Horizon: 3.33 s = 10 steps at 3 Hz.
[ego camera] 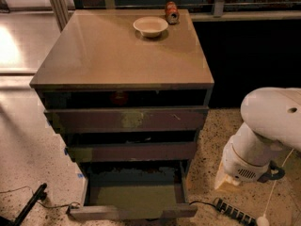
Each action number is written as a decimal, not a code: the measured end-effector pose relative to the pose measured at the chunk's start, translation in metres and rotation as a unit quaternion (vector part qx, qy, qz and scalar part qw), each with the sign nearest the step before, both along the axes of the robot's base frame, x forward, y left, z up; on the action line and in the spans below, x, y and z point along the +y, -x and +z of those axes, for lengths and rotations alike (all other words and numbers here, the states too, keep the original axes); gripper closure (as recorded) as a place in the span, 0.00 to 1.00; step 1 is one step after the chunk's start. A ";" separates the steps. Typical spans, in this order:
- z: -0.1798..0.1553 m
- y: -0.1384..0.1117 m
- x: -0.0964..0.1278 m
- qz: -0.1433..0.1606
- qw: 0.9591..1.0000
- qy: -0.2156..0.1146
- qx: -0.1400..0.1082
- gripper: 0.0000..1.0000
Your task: Close bottom drawer
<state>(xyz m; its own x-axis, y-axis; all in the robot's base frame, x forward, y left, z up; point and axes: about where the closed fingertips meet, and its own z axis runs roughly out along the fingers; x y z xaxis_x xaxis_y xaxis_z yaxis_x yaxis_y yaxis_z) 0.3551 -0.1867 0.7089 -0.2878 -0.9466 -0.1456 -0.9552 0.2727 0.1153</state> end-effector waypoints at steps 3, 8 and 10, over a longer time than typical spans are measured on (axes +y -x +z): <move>-0.085 -0.020 0.000 -0.014 0.999 0.015 0.050 1.00; -0.259 -0.001 -0.004 -0.026 0.981 -0.009 0.192 1.00; -0.347 0.012 -0.009 -0.027 0.964 -0.022 0.263 1.00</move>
Offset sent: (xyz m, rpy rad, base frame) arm 0.0342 -0.0009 -0.1285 -0.0491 0.1532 -0.0497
